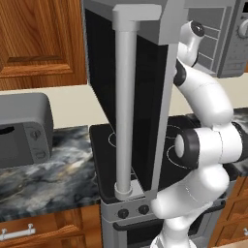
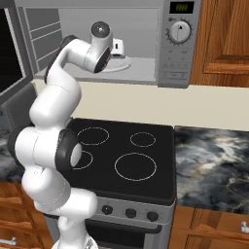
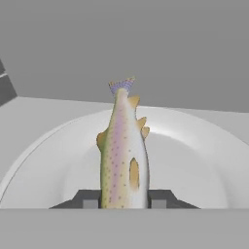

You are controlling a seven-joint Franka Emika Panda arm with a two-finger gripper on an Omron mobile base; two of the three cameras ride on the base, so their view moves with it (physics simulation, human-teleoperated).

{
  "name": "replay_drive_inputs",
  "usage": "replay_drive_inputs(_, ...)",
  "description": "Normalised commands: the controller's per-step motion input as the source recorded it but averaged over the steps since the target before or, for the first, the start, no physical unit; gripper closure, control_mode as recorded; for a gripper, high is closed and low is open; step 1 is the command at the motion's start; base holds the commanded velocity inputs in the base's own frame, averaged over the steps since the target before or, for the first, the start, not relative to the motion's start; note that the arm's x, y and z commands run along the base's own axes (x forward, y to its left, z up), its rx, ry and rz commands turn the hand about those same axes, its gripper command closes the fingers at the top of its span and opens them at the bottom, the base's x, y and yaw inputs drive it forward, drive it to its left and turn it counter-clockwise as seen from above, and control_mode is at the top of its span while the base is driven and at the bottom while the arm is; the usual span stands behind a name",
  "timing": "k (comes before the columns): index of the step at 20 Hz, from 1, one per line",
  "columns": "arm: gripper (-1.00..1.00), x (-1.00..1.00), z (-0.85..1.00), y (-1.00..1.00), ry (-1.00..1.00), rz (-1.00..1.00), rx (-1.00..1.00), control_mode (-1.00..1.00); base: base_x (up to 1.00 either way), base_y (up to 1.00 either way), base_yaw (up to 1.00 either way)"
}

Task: Transport the fish from the fridge to the microwave and turn on the microwave.

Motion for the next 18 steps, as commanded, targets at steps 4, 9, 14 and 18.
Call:
replay_drive_inputs(4,1.00,0.30,-0.06,-0.02,0.03,0.00,-0.02,-1.00,0.00,0.00,0.00)
replay_drive_inputs(9,1.00,0.23,-0.07,0.00,0.00,0.00,-0.02,-1.00,0.00,0.00,0.00)
replay_drive_inputs(14,1.00,0.13,-0.12,0.00,0.00,0.00,-0.03,-1.00,0.00,0.00,0.00)
replay_drive_inputs(18,1.00,0.00,-0.12,0.00,0.00,0.00,-0.03,-1.00,0.00,0.00,0.00)
